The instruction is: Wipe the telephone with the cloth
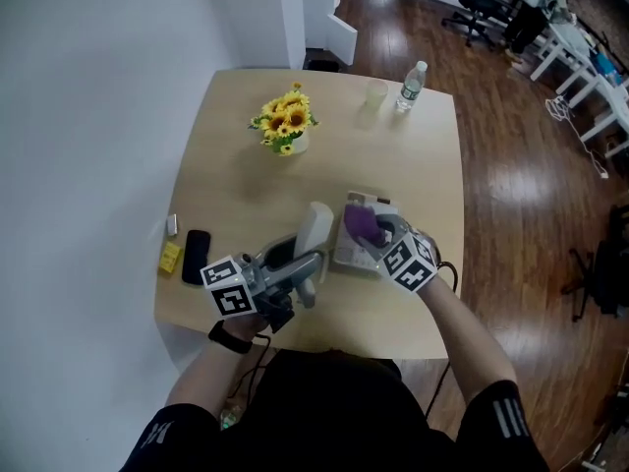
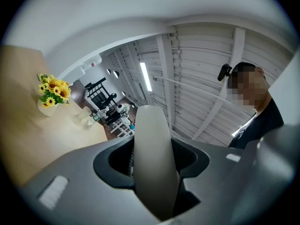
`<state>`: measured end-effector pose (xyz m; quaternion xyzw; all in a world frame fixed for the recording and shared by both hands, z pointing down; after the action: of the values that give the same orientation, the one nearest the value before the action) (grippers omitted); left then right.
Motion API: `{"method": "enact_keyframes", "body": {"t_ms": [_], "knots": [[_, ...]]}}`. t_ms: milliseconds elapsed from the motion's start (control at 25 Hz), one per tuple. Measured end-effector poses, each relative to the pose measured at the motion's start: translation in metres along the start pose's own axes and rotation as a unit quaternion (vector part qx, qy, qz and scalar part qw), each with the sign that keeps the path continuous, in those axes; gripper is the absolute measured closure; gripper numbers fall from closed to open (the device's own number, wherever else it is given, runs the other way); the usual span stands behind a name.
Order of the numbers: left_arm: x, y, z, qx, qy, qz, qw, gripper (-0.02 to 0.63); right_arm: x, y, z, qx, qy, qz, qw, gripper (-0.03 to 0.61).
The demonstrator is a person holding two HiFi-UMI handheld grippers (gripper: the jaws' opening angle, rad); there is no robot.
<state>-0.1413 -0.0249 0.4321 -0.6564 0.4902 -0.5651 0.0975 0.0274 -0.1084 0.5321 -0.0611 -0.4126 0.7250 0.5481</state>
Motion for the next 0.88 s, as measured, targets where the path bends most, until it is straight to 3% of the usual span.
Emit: {"method": "enact_keyframes", "body": {"t_ms": [280,440,680,880], "knots": [[0.018,-0.012,-0.009,0.036,0.078,-0.001,0.9963,0.397,-0.047,-0.022,0.084,0.079,-0.041,-0.049,0.995,0.448],[0.022,-0.017,-0.013,0.042,0.093,-0.008,0.9948,0.397,-0.048,-0.032,0.121,0.115,-0.048,-0.097,0.988,0.446],[0.028,-0.02,-0.025,0.041,0.107,-0.017,0.9932,0.397,-0.009,-0.047,0.142,0.142,-0.009,-0.099,0.985,0.448],[0.032,-0.021,-0.032,0.037,0.114,-0.02,0.9925,0.397,0.02,-0.056,0.132,0.131,-0.02,-0.09,0.987,0.448]]}}
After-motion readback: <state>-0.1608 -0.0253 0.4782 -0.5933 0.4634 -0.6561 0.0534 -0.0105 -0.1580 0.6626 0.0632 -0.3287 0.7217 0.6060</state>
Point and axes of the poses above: the fingertips, and each gripper's own axes: z forward along the fingers, x to its left, y out of its top, the point moved 6 cm from there along -z, backward along the fingers, and after that the axes turned 14 degrees about -y, right-handed, at the moved point
